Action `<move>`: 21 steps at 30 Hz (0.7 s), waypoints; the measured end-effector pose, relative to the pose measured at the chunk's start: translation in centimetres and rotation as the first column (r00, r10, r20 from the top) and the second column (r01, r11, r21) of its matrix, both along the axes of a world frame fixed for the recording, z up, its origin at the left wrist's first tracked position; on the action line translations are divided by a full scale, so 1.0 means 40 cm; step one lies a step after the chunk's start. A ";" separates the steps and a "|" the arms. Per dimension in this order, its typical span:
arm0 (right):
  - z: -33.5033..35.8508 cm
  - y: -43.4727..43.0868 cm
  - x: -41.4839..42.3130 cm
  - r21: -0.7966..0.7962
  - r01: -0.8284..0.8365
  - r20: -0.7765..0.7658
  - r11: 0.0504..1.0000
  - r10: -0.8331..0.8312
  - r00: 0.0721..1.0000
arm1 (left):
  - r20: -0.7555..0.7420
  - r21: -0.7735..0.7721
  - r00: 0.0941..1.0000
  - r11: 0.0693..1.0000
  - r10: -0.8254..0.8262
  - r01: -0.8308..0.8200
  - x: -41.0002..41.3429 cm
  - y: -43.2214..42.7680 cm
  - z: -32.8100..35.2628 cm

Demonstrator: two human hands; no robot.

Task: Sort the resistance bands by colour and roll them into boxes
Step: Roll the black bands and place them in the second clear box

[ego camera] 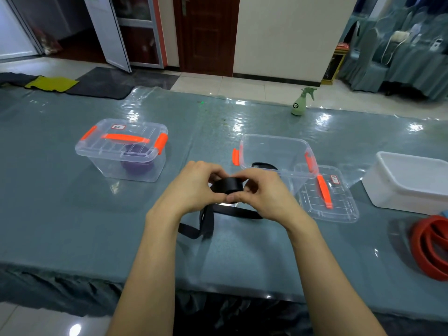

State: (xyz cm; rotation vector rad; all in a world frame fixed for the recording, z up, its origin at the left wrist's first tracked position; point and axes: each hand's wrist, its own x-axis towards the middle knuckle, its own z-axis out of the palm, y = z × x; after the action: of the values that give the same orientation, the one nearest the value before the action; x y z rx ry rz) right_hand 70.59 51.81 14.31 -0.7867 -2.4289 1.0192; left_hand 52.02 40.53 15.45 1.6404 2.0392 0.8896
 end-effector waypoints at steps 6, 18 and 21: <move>0.002 0.011 0.028 -0.153 0.091 -0.174 0.984 -0.117 0.978 | 0.435 0.162 0.899 0.987 -0.057 -0.015 -0.029 -0.010 -0.046; -0.051 0.011 0.044 -0.413 -0.039 -0.069 0.910 0.012 0.998 | 0.156 0.024 0.987 0.999 -0.026 0.023 0.009 -0.013 -0.012; -0.047 0.004 0.034 -0.103 -0.024 0.077 0.994 0.032 0.997 | 0.004 -0.049 0.999 0.998 -0.034 0.034 0.031 -0.007 0.001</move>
State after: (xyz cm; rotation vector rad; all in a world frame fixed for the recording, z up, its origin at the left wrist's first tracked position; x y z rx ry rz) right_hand 71.94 51.95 12.41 -0.8430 -2.4767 1.1518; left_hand 53.25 40.24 15.50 1.6416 2.0090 0.8237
